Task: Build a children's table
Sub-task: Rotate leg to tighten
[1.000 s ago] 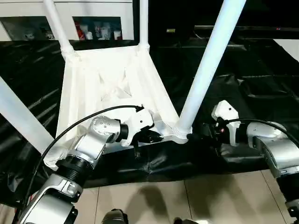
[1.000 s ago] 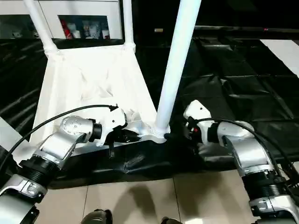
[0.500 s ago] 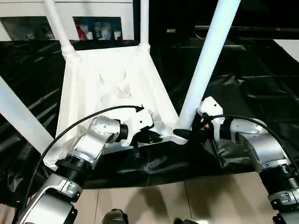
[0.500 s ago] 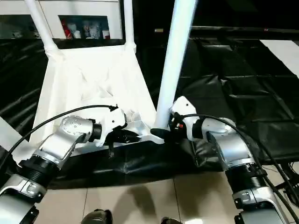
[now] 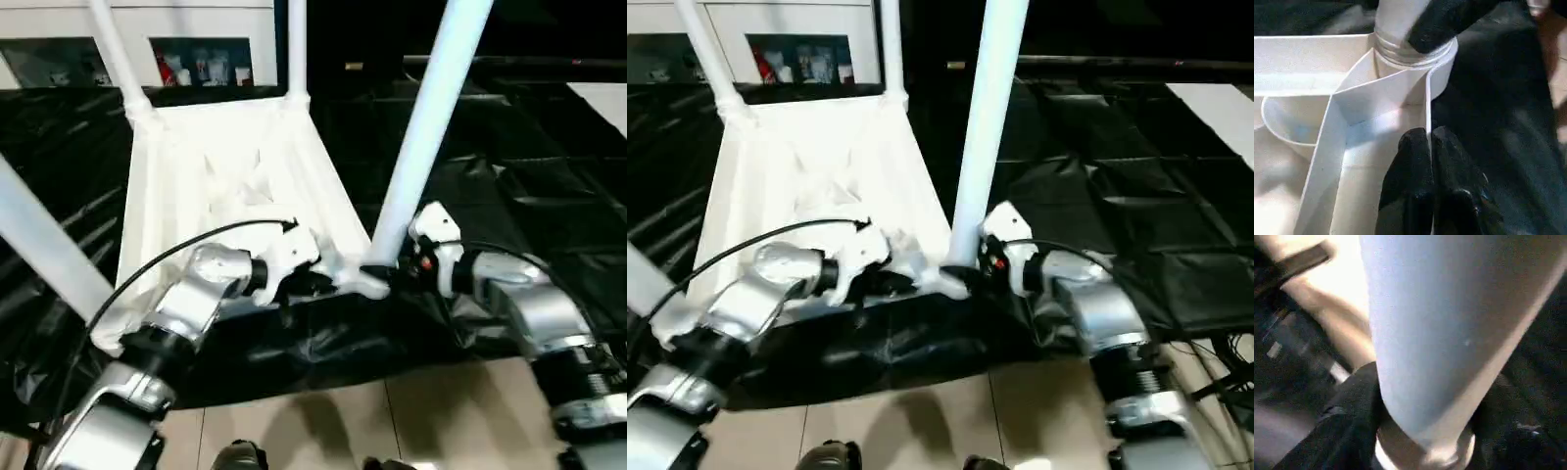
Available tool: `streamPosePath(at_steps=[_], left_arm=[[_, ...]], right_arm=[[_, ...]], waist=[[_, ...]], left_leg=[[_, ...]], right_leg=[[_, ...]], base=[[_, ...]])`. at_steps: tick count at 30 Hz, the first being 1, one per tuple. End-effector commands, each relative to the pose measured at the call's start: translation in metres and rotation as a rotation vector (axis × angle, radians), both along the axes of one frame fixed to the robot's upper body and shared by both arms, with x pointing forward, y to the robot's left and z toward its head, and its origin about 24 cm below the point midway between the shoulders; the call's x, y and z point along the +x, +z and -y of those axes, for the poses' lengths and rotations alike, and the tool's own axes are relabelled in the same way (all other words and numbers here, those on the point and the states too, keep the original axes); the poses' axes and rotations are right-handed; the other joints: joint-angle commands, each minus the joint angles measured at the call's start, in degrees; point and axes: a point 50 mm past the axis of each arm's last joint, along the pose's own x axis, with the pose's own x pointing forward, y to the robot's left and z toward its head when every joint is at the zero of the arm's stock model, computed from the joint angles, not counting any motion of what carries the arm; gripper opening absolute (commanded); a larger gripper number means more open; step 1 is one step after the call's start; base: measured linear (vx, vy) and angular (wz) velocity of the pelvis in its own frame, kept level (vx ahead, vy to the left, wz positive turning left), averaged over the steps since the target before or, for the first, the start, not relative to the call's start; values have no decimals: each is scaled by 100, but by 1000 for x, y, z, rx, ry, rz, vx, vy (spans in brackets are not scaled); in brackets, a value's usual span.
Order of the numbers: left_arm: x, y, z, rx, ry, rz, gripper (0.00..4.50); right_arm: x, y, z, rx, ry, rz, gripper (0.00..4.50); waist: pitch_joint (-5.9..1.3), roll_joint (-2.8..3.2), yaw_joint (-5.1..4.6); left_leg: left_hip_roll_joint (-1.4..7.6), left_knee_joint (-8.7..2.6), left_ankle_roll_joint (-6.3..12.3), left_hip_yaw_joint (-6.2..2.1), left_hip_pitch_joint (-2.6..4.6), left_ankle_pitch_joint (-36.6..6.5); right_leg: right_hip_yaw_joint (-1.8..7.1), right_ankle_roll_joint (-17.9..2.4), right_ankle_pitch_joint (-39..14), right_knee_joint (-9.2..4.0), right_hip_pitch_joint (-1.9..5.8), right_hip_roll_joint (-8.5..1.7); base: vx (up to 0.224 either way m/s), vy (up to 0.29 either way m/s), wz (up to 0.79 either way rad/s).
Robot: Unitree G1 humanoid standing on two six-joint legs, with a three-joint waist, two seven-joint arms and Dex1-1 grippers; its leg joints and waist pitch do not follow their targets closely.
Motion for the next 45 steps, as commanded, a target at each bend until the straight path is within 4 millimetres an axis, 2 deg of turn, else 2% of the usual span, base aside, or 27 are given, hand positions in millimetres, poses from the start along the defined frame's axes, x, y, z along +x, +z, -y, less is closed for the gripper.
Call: streamPosePath(at_steps=[1, 2, 3, 4, 5, 6, 7, 8, 9, 11, 12, 13, 15, 18, 20, 24, 26, 27, 28, 31, 33, 39, 41, 45], left_arm=[[16, 20, 19, -62, 95, 63, 0], [20, 22, 22, -75, 137, 65, 0], [25, 25, 26, -92, 194, 65, 0], [28, 27, 30, -106, 227, 63, 0], [31, 30, 35, -115, 259, 70, 0], [34, 34, 44, -123, 283, 84, 0], [34, 34, 44, -123, 283, 84, 0], [33, 35, 51, -124, 261, 104, 0], [33, 35, 52, -124, 258, 106, 0], [33, 35, 53, -123, 251, 111, 0], [31, 33, 55, -106, 226, 116, 0], [29, 31, 55, -96, 210, 121, 0], [24, 26, 52, -78, 150, 125, 0], [22, 22, 48, -76, 122, 116, 0], [15, 18, 39, -70, 51, 102, 0], [5, 14, 29, -70, -47, 81, 0], [4, 14, 27, -66, -59, 77, 0], [-1, 13, 21, -68, -111, 58, 0], [-4, 14, 19, -73, -148, 58, 0], [-13, 14, 13, -67, -229, 26, 0], [-20, 13, 9, -58, -287, -13, 0], [-26, 11, 5, -52, -317, -43, 0], [-26, 11, 4, -50, -315, -44, 0], [-26, 11, 4, -44, -293, -37, 0]], right_arm=[[8, -23, -6, -8, -234, -76, 225], [11, -27, -9, 1, -313, -91, 220], [14, -31, -13, 15, -395, -112, 217], [17, -33, -17, 23, -460, -127, 215], [19, -35, -25, 27, -521, -139, 211], [23, -33, -44, 35, -549, -132, 211], [23, -33, -44, 35, -549, -132, 211], [24, -27, -61, 30, -505, -73, 211], [24, -26, -63, 30, -499, -66, 211], [25, -25, -67, 27, -490, -48, 262], [24, -22, -73, 59, -445, -52, 275], [23, -20, -76, 79, -414, -56, 280], [22, -14, -79, 86, -324, -29, 292], [22, -11, -75, 64, -270, -5, 304], [19, -6, -66, 23, -159, 33, 304], [11, -1, -50, -37, -3, 54, 304], [10, 0, -47, -46, 25, 53, 304], [4, 2, -37, -75, 106, 47, 304], [1, 2, -32, -90, 144, 41, 304], [-10, 3, -20, -116, 243, 3, 304], [-15, 3, -15, -130, 293, -17, 304], [-18, 3, -12, -100, 320, -48, 290], [-20, 3, -14, -87, 331, -65, 264], [-23, -1, -17, -86, 340, -83, 250]], waist=[[-407, -40, -41], [-401, -20, -60], [-407, -30, -103], [-409, -42, -118], [-405, -25, -140], [-408, 7, -170], [-407, -10, -209], [-415, -24, -226], [-411, -26, -236], [-428, -28, -227], [-434, -17, -222], [-435, -43, -227], [-445, -33, -218], [-448, -25, -222], [-447, -34, -211], [-447, -21, -180], [-427, -11, -161], [-425, -24, -148], [-422, -28, -101], [-416, -16, -60], [-406, -17, -38], [-411, -25, -33], [-412, -39, -27], [-432, -41, -23]], left_leg=[[23, -371, -29, 16, 162, -1879], [20, -379, -79, 4, 178, -1971], [1, -390, -185, -36, 160, -2134], [-13, -404, -197, -45, 114, -2032], [-12, -409, -205, -59, 121, -2092], [-15, -409, -217, -67, 137, -2171], [-25, -407, -219, -58, 132, -2225], [-25, -408, -220, -68, 129, -2256], [-28, -407, -202, -63, 118, -2244], [-23, -396, -105, -47, 116, -2110], [-18, -390, -46, -38, 113, -1995], [-18, -387, -16, -31, 98, -1923], [-15, -385, 79, -33, 74, -1711], [1, -367, 135, -21, 93, -1594], [4, -365, 193, -22, 79, -1546], [33, -355, 271, -7, 118, -1530], [48, -364, 259, 4, 132, -1665], [56, -377, 217, 6, 155, -1779], [65, -379, 203, -1, 153, -1808], [81, -391, 196, 9, 164, -1869], [88, -403, 147, 5, 174, -2004], [82, -419, 55, -13, 162, -2069], [76, -415, 63, -10, 154, -2036], [81, -411, 63, -12, 146, -1894]], right_leg=[[127, -1048, -2160, -483, 204, -185], [122, -1057, -2278, -498, 173, -186], [92, -939, -2569, -510, 215, -197], [87, -844, -2569, -517, 238, -199], [83, -825, -2572, -535, 226, -196], [78, -834, -2560, -543, 204, -192], [79, -835, -2547, -550, 191, -175], [70, -828, -2507, -554, 203, -180], [74, -818, -2465, -556, 205, -180], [89, -842, -2178, -543, 219, -173], [97, -913, -1916, -522, 227, -163], [99, -945, -1787, -510, 238, -157], [92, -1040, -1433, -469, 282, -158], [100, -1185, -1155, -437, 283, -160], [93, -1236, -1039, -425, 316, -156], [106, -1366, -894, -406, 301, -157], [118, -1366, -1047, -422, 278, -164], [118, -1345, -1241, -439, 265, -161], [122, -1304, -1316, -434, 280, -168], [136, -1277, -1354, -438, 246, -167], [139, -1241, -1597, -457, 237, -180], [142, -1146, -1872, -470, 222, -191], [142, -1120, -1928, -475, 224, -192], [141, -1127, -1777, -456, 228, -195]], base=[[0, 0, 0], [0, 0, 0], [0, 0, 0], [0, 0, 0], [0, 0, 0], [0, 0, 0], [0, 0, 0], [0, 0, 0], [0, 0, 0], [0, 0, 0], [0, 0, 0], [0, 0, 0], [0, 0, 0], [0, 0, 0], [0, 0, 0], [0, 0, 0], [0, 0, 0], [0, 0, 0], [0, 0, 0], [0, 0, 0], [0, 0, 0], [0, 0, 0], [0, 0, 0], [0, 0, 0]])
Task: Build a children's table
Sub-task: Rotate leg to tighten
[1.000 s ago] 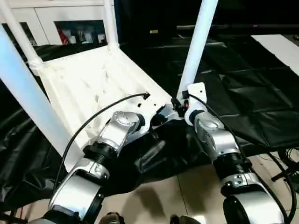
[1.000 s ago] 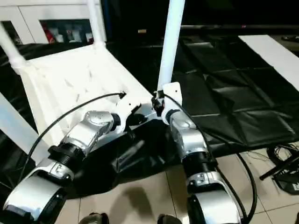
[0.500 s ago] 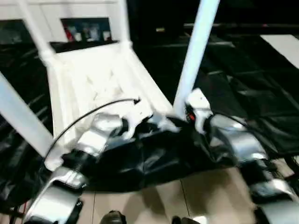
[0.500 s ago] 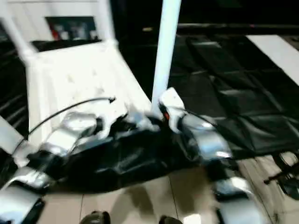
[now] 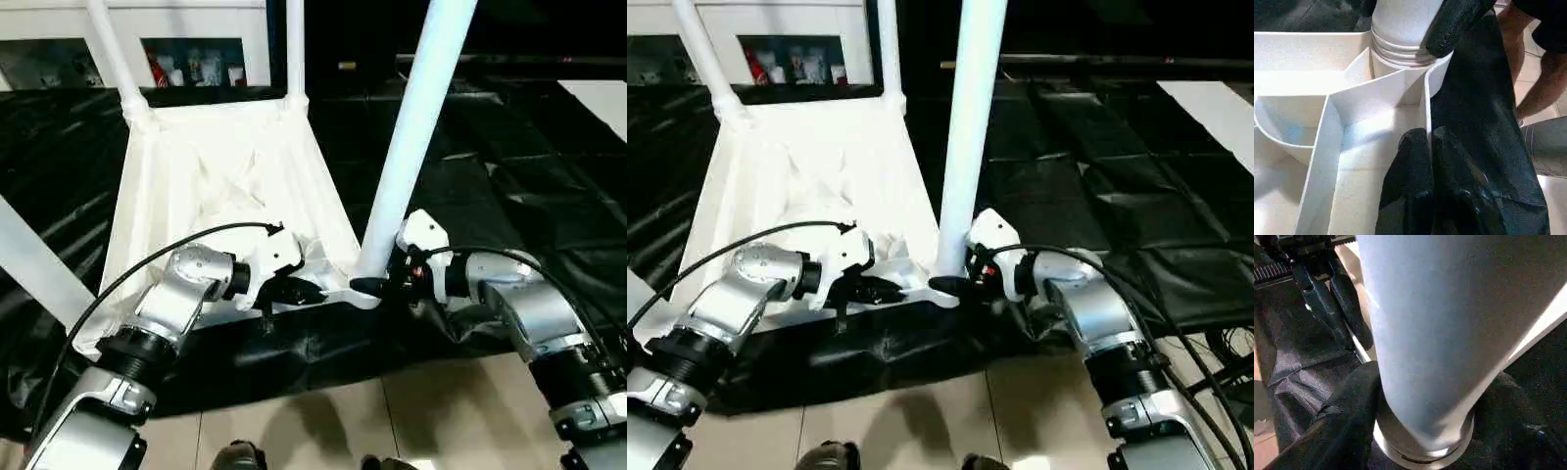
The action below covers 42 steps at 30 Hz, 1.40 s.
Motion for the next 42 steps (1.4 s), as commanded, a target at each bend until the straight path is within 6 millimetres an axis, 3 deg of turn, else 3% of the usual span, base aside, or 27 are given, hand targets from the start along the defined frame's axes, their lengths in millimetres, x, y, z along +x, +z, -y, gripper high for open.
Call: streamPosePath(at_steps=[1, 5, 8, 9, 10, 11, 14, 15, 17, 19, 26, 30, 31, 32, 33, 35, 36, 40, 42], left_arm=[[-7, 11, 27, -51, -134, 33, 0], [2, 12, 31, -55, -42, 65, 0], [4, 12, 31, -55, -20, 74, 0], [18, 15, 37, -67, 120, 98, 0], [26, 18, 41, -79, 196, 107, 0], [31, 20, 45, -91, 258, 113, 0], [36, 22, 49, -105, 305, 117, 0], [41, 27, 59, -130, 365, 125, 0], [42, 28, 62, -137, 376, 129, 0], [41, 29, 68, -149, 357, 133, 0], [34, 25, 68, -141, 272, 141, 0], [27, 20, 61, -118, 195, 126, 0], [20, 17, 52, -110, 110, 117, 0], [20, 17, 52, -110, 109, 117, 0], [16, 17, 49, -112, 65, 118, 0], [12, 16, 46, -110, 33, 104, 0], [10, 16, 43, -110, 4, 99, 0], [0, 14, 35, -99, -83, 50, 0], [-2, 14, 33, -98, -101, 42, 0]], right_arm=[[-7, -8, -13, 2, 48, -34, 248], [3, -15, -18, 15, -110, -12, 246], [5, -17, -18, 11, -146, -2, 246], [18, -23, -23, 37, -375, -5, 241], [24, -28, -25, 53, -499, -22, 241], [28, -32, -28, 65, -606, -43, 224], [30, -35, -31, 80, -686, -67, 212], [33, -33, -47, 139, -730, -67, 212], [34, -31, -54, 157, -726, -54, 212], [33, -26, -67, 211, -666, -58, 276], [27, -18, -75, 223, -509, -40, 317], [19, -14, -67, 168, -327, -2, 317], [10, -10, -52, 140, -188, 4, 317], [10, -10, -52, 140, -187, 4, 317], [6, -8, -46, 132, -140, 0, 317], [3, -7, -40, 124, -95, -9, 317], [0, -7, -35, 117, -61, -20, 317], [-13, -8, -16, 70, 67, -78, 317], [-14, -9, -13, 55, 81, -87, 317]], waist=[[-446, -37, -7], [-440, -36, -27], [-425, -51, -64], [-403, -45, -109], [-391, -36, -116], [-411, -61, -139], [-402, -67, -179], [-407, -22, -209], [-421, -36, -211], [-422, -22, -207], [-427, -46, -186], [-430, -50, -177], [-434, -59, -181], [-434, -62, -156], [-426, -65, -141], [-442, -61, -136], [-444, -44, -132], [-432, -32, -37], [-423, -37, -25]], left_leg=[[82, -398, 75, 20, 149, -1851], [70, -401, 52, 23, 133, -1787], [59, -412, -49, 8, 152, -2040], [34, -412, -107, 24, 146, -2106], [30, -418, -182, 6, 158, -2209], [17, -414, -275, -28, 177, -2331], [5, -429, -233, -29, 147, -2344], [13, -435, -220, -30, 151, -2374], [7, -430, -204, -27, 158, -2335], [11, -437, -140, -21, 131, -2241], [14, -423, 19, 12, 119, -1952], [30, -416, 109, 21, 109, -1716], [28, -404, 135, 28, 103, -1642], [36, -407, 157, 15, 109, -1620], [49, -387, 261, 42, 122, -1593], [55, -381, 317, 35, 106, -1486], [59, -384, 334, 36, 122, -1464], [103, -390, 328, 50, 174, -1549], [97, -395, 304, 58, 166, -1610]], right_leg=[[144, -1123, -1728, -426, 239, -196], [139, -1144, -1678, -418, 238, -192], [132, -992, -2191, -466, 218, -201], [147, -957, -2379, -486, 167, -195], [136, -934, -2563, -496, 147, -201], [111, -831, -2851, -515, 168, -212], [107, -694, -2904, -561, 175, -203], [111, -714, -2713, -556, 161, -194], [105, -764, -2520, -560, 166, -186], [109, -813, -2219, -538, 190, -176], [122, -949, -1788, -503, 238, -170], [128, -1028, -1472, -468, 263, -175], [126, -1074, -1406, -457, 273, -181], [113, -1072, -1382, -461, 299, -177], [135, -1106, -1248, -456, 272, -170], [128, -1193, -1062, -417, 302, -173], [124, -1261, -1034, -414, 280, -169], [131, -1355, -1044, -402, 264, -169], [133, -1368, -1113, -405, 251, -167]], base=[[0, 0, 0], [0, 0, 0], [0, 0, 0], [0, 0, 0], [0, 0, 0], [0, 0, 0], [0, 0, 0], [0, 0, 0], [0, 0, 0], [0, 0, 0], [0, 0, 0], [0, 0, 0], [0, 0, 0], [0, 0, 0], [0, 0, 0], [0, 0, 0], [0, 0, 0], [0, 0, 0], [0, 0, 0]])
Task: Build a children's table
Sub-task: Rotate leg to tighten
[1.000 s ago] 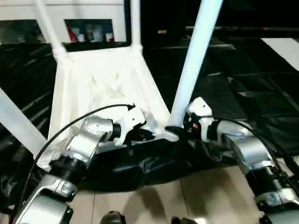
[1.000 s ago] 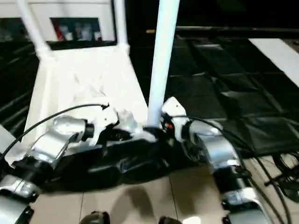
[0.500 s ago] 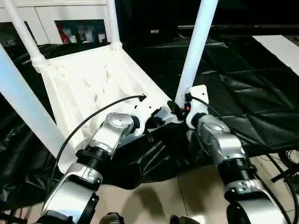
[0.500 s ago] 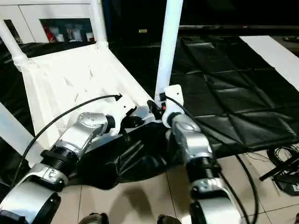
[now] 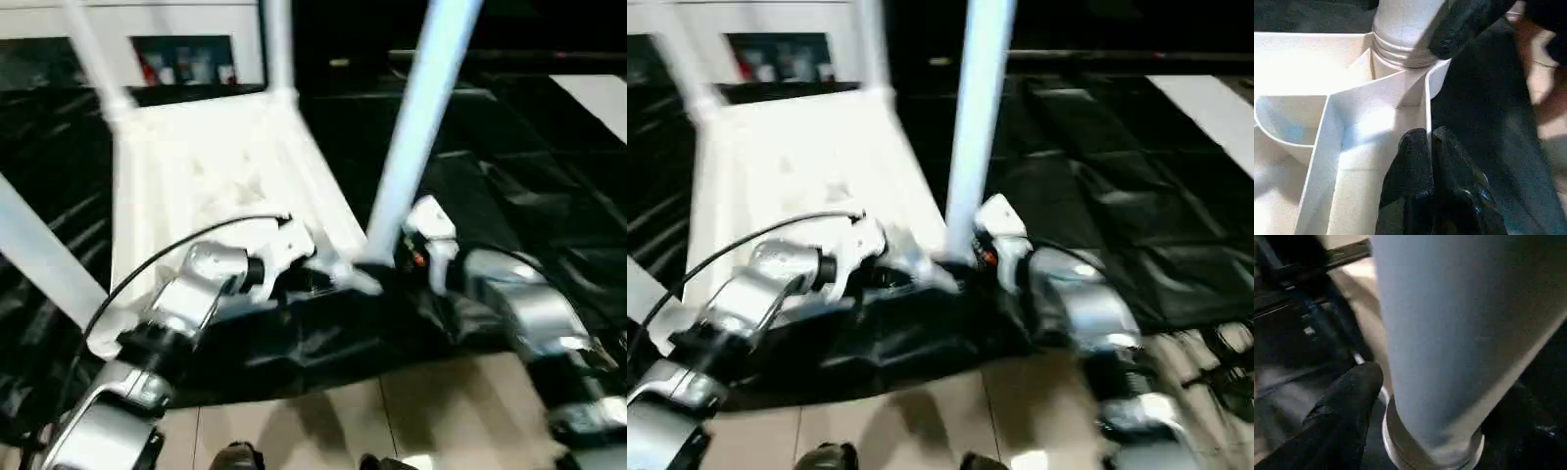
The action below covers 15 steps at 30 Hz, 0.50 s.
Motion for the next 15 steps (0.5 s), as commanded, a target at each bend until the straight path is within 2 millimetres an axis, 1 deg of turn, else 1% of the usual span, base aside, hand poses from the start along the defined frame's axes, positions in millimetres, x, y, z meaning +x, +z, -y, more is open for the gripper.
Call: streamPosePath(at_steps=[1, 3, 5, 8, 10, 11, 12, 13, 14, 15], left_arm=[[-8, 13, 22, -70, -132, 32, 0], [-9, 13, 21, -69, -140, 27, 0], [-10, 13, 20, -68, -146, 22, 0], [-10, 13, 19, -64, -146, 22, 0], [-9, 13, 18, -59, -137, 24, 0], [-8, 13, 18, -59, -132, 25, 0], [-5, 14, 19, -65, -99, 39, 0], [-4, 14, 19, -67, -94, 42, 0], [-2, 15, 20, -69, -72, 48, 0], [5, 16, 22, -70, -7, 65, 0]], right_arm=[[-12, -12, -16, -12, 130, -77, 304], [-12, -12, -16, -16, 135, -83, 304], [-13, -12, -16, -17, 141, -86, 276], [-14, -12, -19, -10, 150, -97, 258], [-15, -13, -23, 5, 156, -108, 236], [-15, -13, -24, 7, 152, -108, 236], [-14, -15, -27, 17, 118, -93, 224], [-13, -15, -28, 18, 113, -90, 217], [-10, -17, -29, 24, 67, -87, 213], [-3, -22, -33, 25, -46, -78, 208]], waist=[[-406, -23, -20], [-399, -24, -22], [-397, -32, -19], [-401, -37, -16], [-402, -30, -18], [-406, -30, -18], [-406, -28, -16], [-401, -28, -23], [-401, -29, -26], [-383, -24, -56]], left_leg=[[97, -363, 255, 30, 159, -1687], [95, -374, 199, 25, 158, -1779], [89, -374, 157, 28, 164, -1837], [89, -374, 147, 23, 157, -1766], [85, -376, 156, 20, 144, -1690], [85, -374, 157, 21, 145, -1681], [85, -371, 156, 22, 146, -1671], [84, -375, 145, 21, 139, -1673], [80, -377, 137, 20, 139, -1699], [69, -390, 83, 19, 137, -1796]], right_leg=[[132, -1348, -1255, -359, 248, -173], [137, -1278, -1460, -377, 247, -185], [145, -1200, -1662, -401, 234, -195], [146, -1166, -1659, -401, 238, -198], [140, -1157, -1576, -390, 242, -185], [140, -1162, -1552, -387, 242, -185], [139, -1175, -1514, -384, 241, -186], [139, -1178, -1508, -383, 236, -186], [136, -1171, -1544, -385, 238, -186], [138, -1135, -1734, -408, 219, -186]], base=[[0, 0, 0], [0, 0, 0], [0, 0, 0], [0, 0, 0], [0, 0, 0], [0, 0, 0], [0, 0, 0], [0, 0, 0], [0, 0, 0], [0, 0, 0]])
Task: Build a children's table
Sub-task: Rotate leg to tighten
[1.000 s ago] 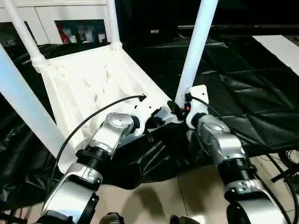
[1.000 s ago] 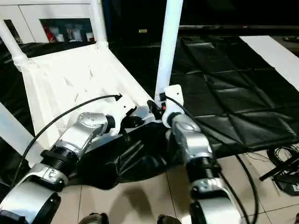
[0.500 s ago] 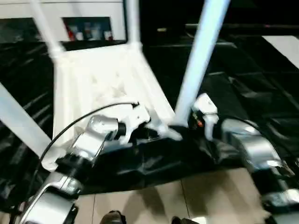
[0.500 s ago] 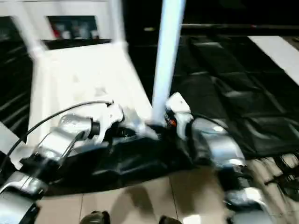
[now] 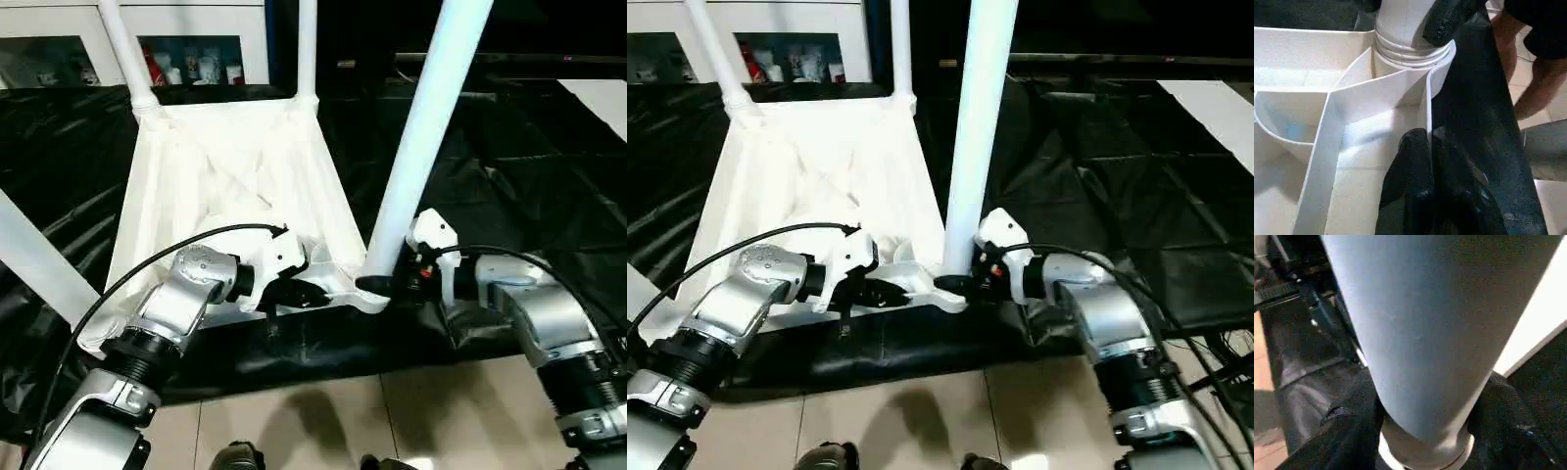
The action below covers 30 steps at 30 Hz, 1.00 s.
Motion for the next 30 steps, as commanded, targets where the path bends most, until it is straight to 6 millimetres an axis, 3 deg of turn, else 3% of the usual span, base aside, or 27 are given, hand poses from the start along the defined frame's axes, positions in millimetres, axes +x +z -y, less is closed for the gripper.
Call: streamPosePath(at_steps=[1, 3, 4, 7, 9, 12, 13, 16, 20, 22, 25, 29, 30], left_arm=[[7, 16, 30, -75, -11, 72, 0], [15, 18, 33, -83, 74, 85, 0], [19, 19, 35, -87, 111, 88, 0], [30, 22, 42, -104, 238, 95, 0], [35, 24, 49, -121, 301, 91, 0], [42, 27, 62, -141, 379, 95, 0], [42, 28, 64, -145, 379, 100, 0], [40, 29, 70, -145, 330, 125, 0], [37, 29, 70, -147, 286, 130, 0], [34, 26, 65, -142, 233, 131, 0], [30, 25, 61, -140, 193, 125, 0], [18, 20, 49, -125, 62, 96, 0], [14, 19, 45, -119, 20, 78, 0]], right_arm=[[-2, -20, -27, 14, -29, -68, 208], [5, -26, -31, 9, -155, -63, 204], [8, -28, -33, 7, -206, -65, 204], [18, -37, -38, -2, -396, -90, 202], [24, -42, -42, 5, -523, -112, 201], [33, -43, -57, 50, -660, -119, 201], [35, -39, -62, 81, -654, -111, 201], [36, -28, -74, 206, -580, -135, 270], [36, -23, -75, 190, -525, -89, 308], [32, -21, -72, 153, -422, -44, 308], [28, -20, -67, 136, -348, -23, 308], [14, -17, -46, 74, -140, -1, 308], [10, -16, -39, 56, -89, -5, 308]], waist=[[-380, -21, -29], [-360, -31, -53], [-345, -26, -73], [-334, -42, -133], [-319, -37, -210], [-333, -4, -271], [-341, -5, -281], [-344, -9, -265], [-355, -12, -253], [-352, -21, -231], [-368, -28, -219], [-393, -24, -170], [-396, -11, -148]], left_leg=[[61, -387, 49, 19, 135, -1862], [54, -405, -70, -1, 135, -2031], [42, -412, -133, -17, 171, -2260], [17, -425, -197, -55, 168, -2481], [-6, -420, -241, -70, 171, -2617], [-2, -451, -275, -120, 159, -2711], [0, -461, -264, -126, 159, -2721], [0, -458, -78, -73, 182, -2681], [12, -464, -25, -49, 142, -2442], [10, -457, 4, -39, 160, -2431], [16, -458, 50, -31, 121, -2181], [53, -434, 154, -12, 141, -1942], [62, -417, 230, 10, 150, -1836]], right_leg=[[137, -1106, -1863, -421, 211, -190], [131, -967, -2277, -455, 209, -193], [121, -881, -2653, -506, 171, -207], [93, -630, -3201, -582, 162, -214], [75, -576, -3424, -608, 124, -207], [22, -529, -3388, -639, 164, -219], [9, -537, -3293, -639, 181, -210], [51, -665, -2782, -647, 161, -182], [70, -821, -2385, -590, 195, -178], [68, -807, -2486, -609, 200, -182], [87, -824, -2287, -578, 237, -195], [95, -1034, -1822, -517, 267, -179], [113, -1166, -1549, -488, 256, -182]], base=[[0, 0, 0], [0, 0, 0], [0, 0, 0], [0, 0, 0], [0, 0, 0], [0, 0, 0], [0, 0, 0], [0, 0, 0], [0, 0, 0], [0, 0, 0], [0, 0, 0], [0, 0, 0], [52, -8, 2]])
